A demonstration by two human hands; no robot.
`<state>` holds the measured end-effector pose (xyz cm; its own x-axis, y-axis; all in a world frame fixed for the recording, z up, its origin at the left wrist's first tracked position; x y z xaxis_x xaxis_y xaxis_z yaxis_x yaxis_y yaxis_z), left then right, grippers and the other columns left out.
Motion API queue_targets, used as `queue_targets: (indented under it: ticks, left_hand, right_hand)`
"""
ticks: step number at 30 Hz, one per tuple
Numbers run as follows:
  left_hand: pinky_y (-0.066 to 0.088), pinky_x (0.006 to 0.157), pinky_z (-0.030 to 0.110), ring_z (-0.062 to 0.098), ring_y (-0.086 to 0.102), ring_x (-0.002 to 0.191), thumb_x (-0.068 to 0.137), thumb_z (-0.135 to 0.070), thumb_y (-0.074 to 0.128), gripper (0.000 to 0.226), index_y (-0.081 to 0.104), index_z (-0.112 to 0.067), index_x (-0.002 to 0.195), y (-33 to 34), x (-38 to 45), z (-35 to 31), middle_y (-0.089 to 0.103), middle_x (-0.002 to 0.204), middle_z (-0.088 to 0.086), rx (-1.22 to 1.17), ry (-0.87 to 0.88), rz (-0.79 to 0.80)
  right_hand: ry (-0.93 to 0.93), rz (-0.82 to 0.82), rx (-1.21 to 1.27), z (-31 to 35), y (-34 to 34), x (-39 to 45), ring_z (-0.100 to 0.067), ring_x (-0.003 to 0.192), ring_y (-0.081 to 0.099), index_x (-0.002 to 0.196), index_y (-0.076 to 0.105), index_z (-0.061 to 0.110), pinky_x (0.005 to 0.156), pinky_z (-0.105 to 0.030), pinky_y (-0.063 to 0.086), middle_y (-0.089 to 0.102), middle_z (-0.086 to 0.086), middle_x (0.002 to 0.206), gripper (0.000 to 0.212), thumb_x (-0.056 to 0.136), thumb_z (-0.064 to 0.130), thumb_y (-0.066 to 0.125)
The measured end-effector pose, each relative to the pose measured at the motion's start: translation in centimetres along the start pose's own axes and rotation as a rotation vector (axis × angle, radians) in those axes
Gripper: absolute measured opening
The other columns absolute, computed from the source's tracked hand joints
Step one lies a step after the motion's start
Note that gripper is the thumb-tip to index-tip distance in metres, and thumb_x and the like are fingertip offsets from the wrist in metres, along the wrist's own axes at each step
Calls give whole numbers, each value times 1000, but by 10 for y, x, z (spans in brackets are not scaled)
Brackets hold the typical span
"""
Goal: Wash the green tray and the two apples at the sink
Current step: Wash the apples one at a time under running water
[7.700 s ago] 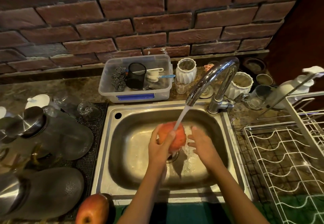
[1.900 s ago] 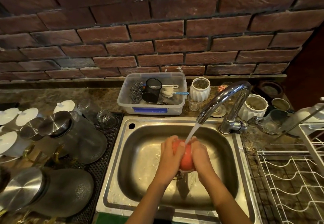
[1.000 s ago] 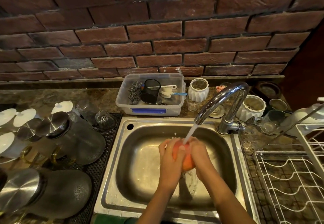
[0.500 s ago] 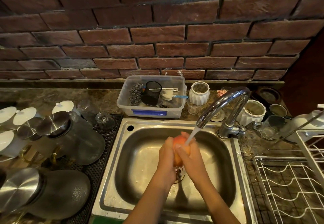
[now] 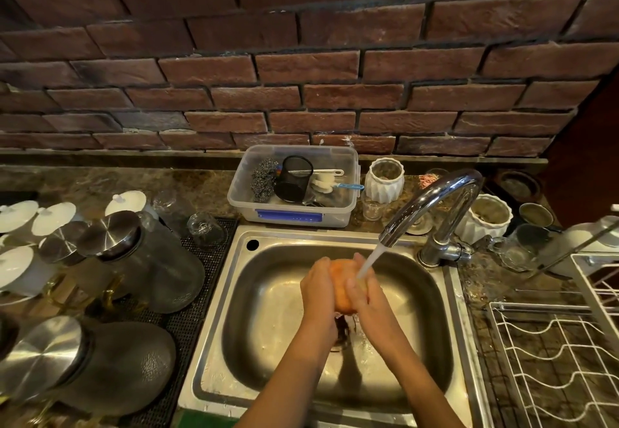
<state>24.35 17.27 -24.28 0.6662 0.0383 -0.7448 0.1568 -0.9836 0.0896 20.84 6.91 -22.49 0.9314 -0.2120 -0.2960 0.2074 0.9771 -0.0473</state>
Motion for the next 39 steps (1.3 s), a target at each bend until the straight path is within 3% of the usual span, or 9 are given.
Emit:
queue_targets:
  ticks: [5, 7, 11, 16, 20, 25, 31, 35, 39]
  left_hand:
    - [55, 79, 43, 36, 64, 106, 87, -44, 56, 48, 64, -11, 121, 8, -3, 24, 67, 115, 19, -119, -295, 147]
    - [56, 77, 44, 36, 64, 107, 89, -49, 57, 54, 61, -10, 126, 8, -4, 29, 66, 118, 20, -193, -331, 194]
    - [56, 93, 48, 32, 66, 114, 88, -67, 55, 62, 59, -23, 131, 14, -5, 28, 66, 126, 17, -49, -79, 380]
    - [49, 105, 41, 16, 57, 122, 70, -83, 59, 78, 38, -49, 137, 16, -18, 26, 52, 138, -3, 284, 202, 496]
    - [57, 82, 22, 5, 64, 109, 66, -53, 86, 82, 35, -60, 130, 6, -19, 27, 52, 133, -12, 370, 341, 496]
    - [62, 76, 30, 18, 65, 109, 53, -37, 96, 93, 44, -54, 129, 3, -16, 17, 56, 126, -9, 334, 386, 421]
    - [61, 79, 35, 17, 71, 103, 60, -31, 94, 74, 58, -37, 125, 1, -17, 13, 66, 122, 4, 157, 364, 384]
    - [60, 83, 34, 24, 67, 112, 53, -42, 96, 86, 57, -40, 130, 10, -26, 16, 63, 127, 1, 190, 376, 436]
    - [58, 91, 44, 29, 68, 112, 51, -37, 98, 93, 56, -29, 134, 12, -26, 23, 62, 129, 10, 35, 267, 420]
  right_hand:
    - [-203, 74, -223, 13, 2, -6, -3, 125, 40, 137, 38, 59, 93, -17, 48, 25, 24, 141, 57, 92, 34, 63]
    - [-212, 51, -323, 11, 1, -9, -2, 121, 41, 133, 42, 59, 93, -19, 49, 25, 25, 140, 53, 86, 45, 62]
    - [-80, -183, -140, 4, -17, -5, -10, 105, 59, 129, 50, 42, 76, -22, 54, 52, 8, 128, 51, 82, 61, 47]
    - [144, -271, -11, -10, -35, 16, -14, 93, 59, 109, 54, 36, 75, -37, 57, 58, 0, 112, 16, 103, 30, 41]
    - [369, -246, 40, -16, -39, 25, -22, 72, 59, 94, 60, 19, 56, -36, 51, 60, -4, 85, 26, 100, 40, 45]
    - [677, -277, 254, -34, -26, 9, -34, 82, 63, 89, 51, 23, 64, -41, 58, 60, -16, 96, 41, 94, 62, 39]
    - [290, -190, 109, -12, -31, 2, -21, 91, 63, 116, 48, 31, 52, -30, 59, 55, -1, 112, 32, 99, 55, 37]
    - [68, -251, -20, 0, -45, -25, -15, 99, 66, 125, 54, 29, 78, -31, 61, 62, 6, 111, 50, 93, 60, 31]
    - [-107, -273, -202, 2, -66, -60, 3, 111, 58, 127, 57, 37, 87, -11, 45, 63, 16, 118, 28, 100, 34, 48]
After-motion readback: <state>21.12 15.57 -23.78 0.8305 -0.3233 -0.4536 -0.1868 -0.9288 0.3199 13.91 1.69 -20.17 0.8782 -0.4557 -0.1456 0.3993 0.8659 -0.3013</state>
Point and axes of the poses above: each hand's wrist, its own x-axis towards the middle knuckle, its own y-axis out of the palm, z = x × y, the point moved 9 cm from there along x, towards the middle knuckle
